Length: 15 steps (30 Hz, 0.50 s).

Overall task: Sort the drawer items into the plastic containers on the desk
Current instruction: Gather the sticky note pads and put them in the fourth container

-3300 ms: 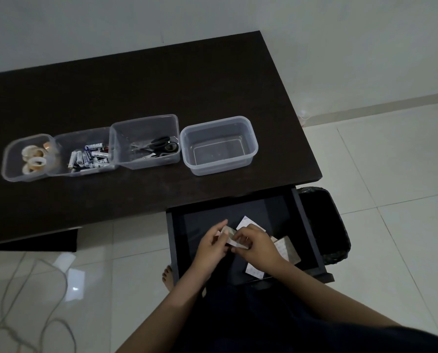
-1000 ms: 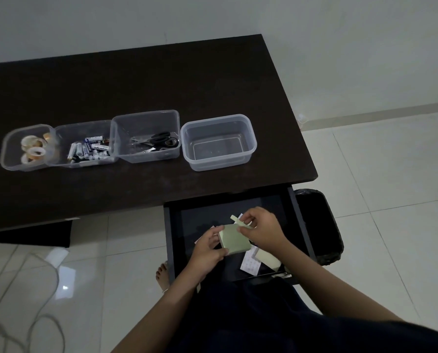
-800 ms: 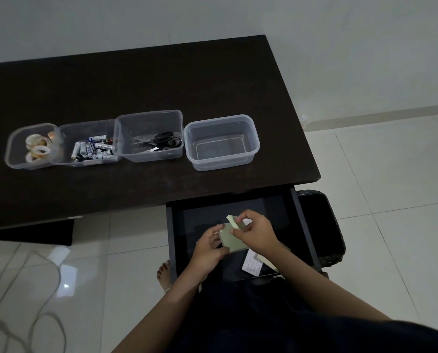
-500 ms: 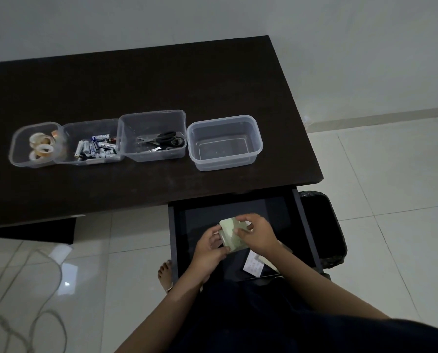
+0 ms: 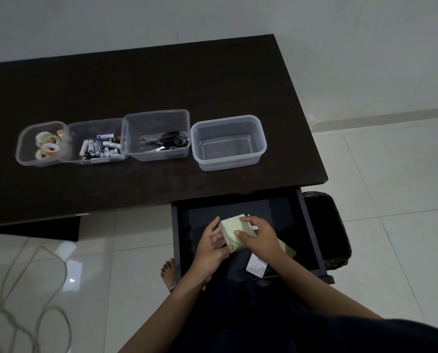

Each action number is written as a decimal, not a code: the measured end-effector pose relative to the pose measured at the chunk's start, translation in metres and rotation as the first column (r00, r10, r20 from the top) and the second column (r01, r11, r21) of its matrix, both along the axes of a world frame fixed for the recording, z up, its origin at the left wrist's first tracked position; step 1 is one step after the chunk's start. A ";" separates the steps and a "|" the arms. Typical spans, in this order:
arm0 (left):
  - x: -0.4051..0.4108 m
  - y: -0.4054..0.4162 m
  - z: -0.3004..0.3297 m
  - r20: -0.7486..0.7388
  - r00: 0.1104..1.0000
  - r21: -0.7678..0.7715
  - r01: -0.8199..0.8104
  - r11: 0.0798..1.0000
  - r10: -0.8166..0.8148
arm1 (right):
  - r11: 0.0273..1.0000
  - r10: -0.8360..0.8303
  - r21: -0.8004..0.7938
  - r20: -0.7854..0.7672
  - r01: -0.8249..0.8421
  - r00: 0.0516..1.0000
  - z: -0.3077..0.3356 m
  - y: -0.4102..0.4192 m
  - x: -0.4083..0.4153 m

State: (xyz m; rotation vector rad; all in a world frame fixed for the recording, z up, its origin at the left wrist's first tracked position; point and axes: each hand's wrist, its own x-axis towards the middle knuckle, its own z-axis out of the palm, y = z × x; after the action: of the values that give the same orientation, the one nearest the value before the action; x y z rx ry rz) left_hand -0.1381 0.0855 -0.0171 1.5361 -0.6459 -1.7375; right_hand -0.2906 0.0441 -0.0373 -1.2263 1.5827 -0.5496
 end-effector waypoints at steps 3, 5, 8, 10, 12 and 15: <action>0.002 0.000 0.000 0.008 1.000 -0.011 -0.010 1.000 0.010 | 0.999 -0.038 0.015 0.040 0.038 0.998 -0.003 0.002 0.001; 0.003 -0.001 0.001 0.011 1.000 -0.010 -0.021 1.000 0.021 | 0.998 -0.056 0.029 0.074 0.054 0.996 -0.002 0.003 0.002; 0.004 -0.004 0.004 0.011 1.000 0.006 -0.014 1.000 0.014 | 0.998 -0.053 0.019 0.079 0.051 0.995 0.000 0.004 0.002; 0.005 -0.006 0.003 0.017 1.000 0.032 -0.013 0.999 0.012 | 0.999 -0.049 0.002 0.080 0.049 0.996 0.001 0.004 0.001; 0.006 -0.007 0.002 0.041 0.999 0.045 -0.016 0.999 0.014 | 0.999 -0.047 -0.009 0.080 0.048 0.996 0.001 0.004 0.001; 0.004 -0.008 0.003 0.081 0.997 0.037 -0.009 0.999 0.006 | 0.999 -0.037 -0.018 0.073 0.038 0.997 0.001 0.004 0.000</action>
State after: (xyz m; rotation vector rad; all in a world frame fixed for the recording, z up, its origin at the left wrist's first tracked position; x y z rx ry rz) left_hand -0.1338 0.0778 -0.0145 1.6396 -0.6500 -1.6979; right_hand -0.2902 0.0478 -0.0363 -1.1800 1.5450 -0.6277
